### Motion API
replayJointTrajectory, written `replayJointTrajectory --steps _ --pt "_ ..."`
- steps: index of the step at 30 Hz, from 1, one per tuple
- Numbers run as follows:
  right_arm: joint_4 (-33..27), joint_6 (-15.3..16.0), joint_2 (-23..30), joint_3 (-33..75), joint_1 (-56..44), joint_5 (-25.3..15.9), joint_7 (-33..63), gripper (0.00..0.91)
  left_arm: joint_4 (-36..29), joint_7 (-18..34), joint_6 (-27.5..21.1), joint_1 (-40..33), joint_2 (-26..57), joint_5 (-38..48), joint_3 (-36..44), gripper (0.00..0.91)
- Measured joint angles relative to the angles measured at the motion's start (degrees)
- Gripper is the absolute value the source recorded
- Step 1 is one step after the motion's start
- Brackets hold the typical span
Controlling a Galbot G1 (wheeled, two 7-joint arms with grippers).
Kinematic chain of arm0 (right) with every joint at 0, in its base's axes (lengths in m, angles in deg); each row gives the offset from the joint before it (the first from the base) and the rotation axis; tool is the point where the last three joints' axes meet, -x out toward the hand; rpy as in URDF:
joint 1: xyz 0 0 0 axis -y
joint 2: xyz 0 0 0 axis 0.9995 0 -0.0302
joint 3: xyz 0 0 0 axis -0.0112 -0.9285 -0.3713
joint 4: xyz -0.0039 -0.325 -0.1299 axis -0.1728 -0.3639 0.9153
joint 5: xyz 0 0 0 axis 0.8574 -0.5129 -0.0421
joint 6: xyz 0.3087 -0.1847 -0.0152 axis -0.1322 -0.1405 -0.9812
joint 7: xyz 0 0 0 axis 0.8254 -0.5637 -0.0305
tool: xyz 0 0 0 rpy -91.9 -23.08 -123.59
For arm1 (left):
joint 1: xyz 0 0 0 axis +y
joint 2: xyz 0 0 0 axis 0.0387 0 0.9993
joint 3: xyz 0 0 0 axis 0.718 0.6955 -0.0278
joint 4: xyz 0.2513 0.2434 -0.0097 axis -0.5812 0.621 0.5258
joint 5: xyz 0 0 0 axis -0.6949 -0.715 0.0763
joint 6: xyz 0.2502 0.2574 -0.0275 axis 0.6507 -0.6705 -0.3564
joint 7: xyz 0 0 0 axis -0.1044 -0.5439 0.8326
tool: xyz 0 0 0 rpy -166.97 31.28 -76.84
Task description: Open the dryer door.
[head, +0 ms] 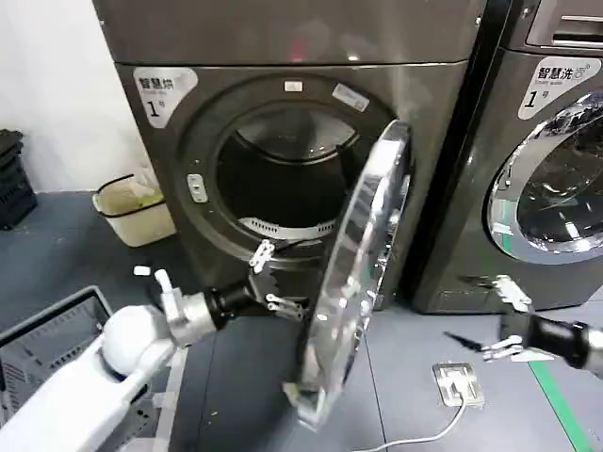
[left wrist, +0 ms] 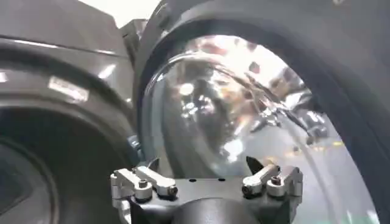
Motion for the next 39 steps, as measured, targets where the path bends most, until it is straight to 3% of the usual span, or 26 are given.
replayJointTrajectory --steps 12,18,26,36,39 --pt "-1.8 0.6 22.0 17.0 -5.5 -9.1 17.7 0.907 3.2 1.3 0.9 -7.3 -5.3 -1.5 9.8 0.907" --pt "-4.4 1.4 30.7 22.4 -4.0 -17.1 26.5 0.907 5.7 2.1 1.2 -11.1 -8.2 -1.7 14.8 0.907" --pt "-7.3 6.9 38.4 27.7 -1.5 -21.0 38.8 0.907 9.6 4.3 1.5 -15.7 -12.5 -4.2 19.8 0.907" --pt "-8.8 10.5 45.1 30.2 0.4 -24.9 54.5 0.907 13.8 7.5 1.1 -18.4 -17.3 -5.9 23.2 0.907" --pt "-8.8 12.9 46.6 31.1 1.0 -26.8 59.7 0.907 14.9 8.3 0.9 -19.0 -18.4 -6.1 23.8 0.907"
